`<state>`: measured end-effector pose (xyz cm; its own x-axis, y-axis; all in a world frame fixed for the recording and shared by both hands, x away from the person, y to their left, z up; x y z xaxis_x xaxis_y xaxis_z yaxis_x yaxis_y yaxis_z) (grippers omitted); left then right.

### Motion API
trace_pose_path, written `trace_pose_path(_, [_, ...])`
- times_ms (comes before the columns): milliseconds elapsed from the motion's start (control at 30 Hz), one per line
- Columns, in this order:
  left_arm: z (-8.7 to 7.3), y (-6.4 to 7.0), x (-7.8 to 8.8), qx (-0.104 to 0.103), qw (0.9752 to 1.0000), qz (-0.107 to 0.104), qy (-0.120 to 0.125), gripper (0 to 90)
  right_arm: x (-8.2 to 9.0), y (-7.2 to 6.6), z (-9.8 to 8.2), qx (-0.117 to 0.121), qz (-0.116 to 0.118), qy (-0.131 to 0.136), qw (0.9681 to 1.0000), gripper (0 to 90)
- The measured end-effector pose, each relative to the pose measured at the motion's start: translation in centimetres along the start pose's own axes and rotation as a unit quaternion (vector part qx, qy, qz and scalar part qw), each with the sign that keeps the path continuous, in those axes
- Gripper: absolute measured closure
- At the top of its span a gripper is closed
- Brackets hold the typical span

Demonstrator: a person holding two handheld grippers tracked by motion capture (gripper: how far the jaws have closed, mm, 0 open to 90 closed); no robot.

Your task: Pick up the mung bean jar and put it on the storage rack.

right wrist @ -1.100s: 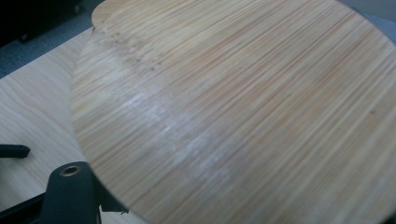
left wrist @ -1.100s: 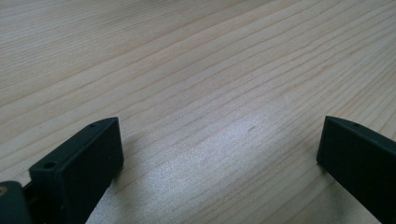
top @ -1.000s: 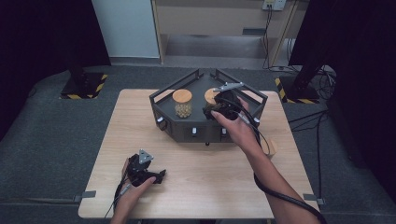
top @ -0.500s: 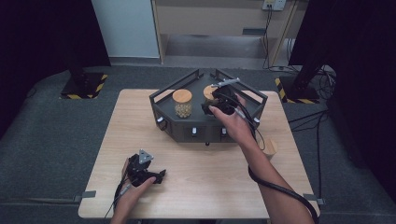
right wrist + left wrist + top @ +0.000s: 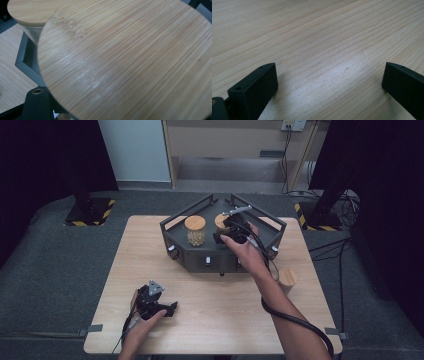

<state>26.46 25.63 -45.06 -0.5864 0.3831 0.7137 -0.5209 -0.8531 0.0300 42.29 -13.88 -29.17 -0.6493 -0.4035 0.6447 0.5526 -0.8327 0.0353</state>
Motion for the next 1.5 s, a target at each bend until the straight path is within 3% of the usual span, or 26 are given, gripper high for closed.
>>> trace_pose_path(1167, [0.0, 0.0, 0.0, 0.001, 1.0000, 0.000, 0.001, 0.0, -2.0, 0.4, -1.3, -0.020, 0.006, -0.015, 0.9997, 25.2])
trace_pose_path(1500, [0.0, 0.0, 0.0, 0.001, 1.0000, 0.000, 0.001, 0.0, -2.1, 0.0, -1.5, -0.011, -0.001, -0.011, 0.9999, 25.1])
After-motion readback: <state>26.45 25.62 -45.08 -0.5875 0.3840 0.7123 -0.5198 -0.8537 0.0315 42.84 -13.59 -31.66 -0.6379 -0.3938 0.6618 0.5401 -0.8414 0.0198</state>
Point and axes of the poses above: each handheld gripper's, and its own axes: x roughly backward along the jaws, z roughly out of its top, y roughly to its right, the point moved 1 cm from there along -x, roughly forward along the jaws, and after that the axes turned 3 degrees about -z, right-handed, at the moved point
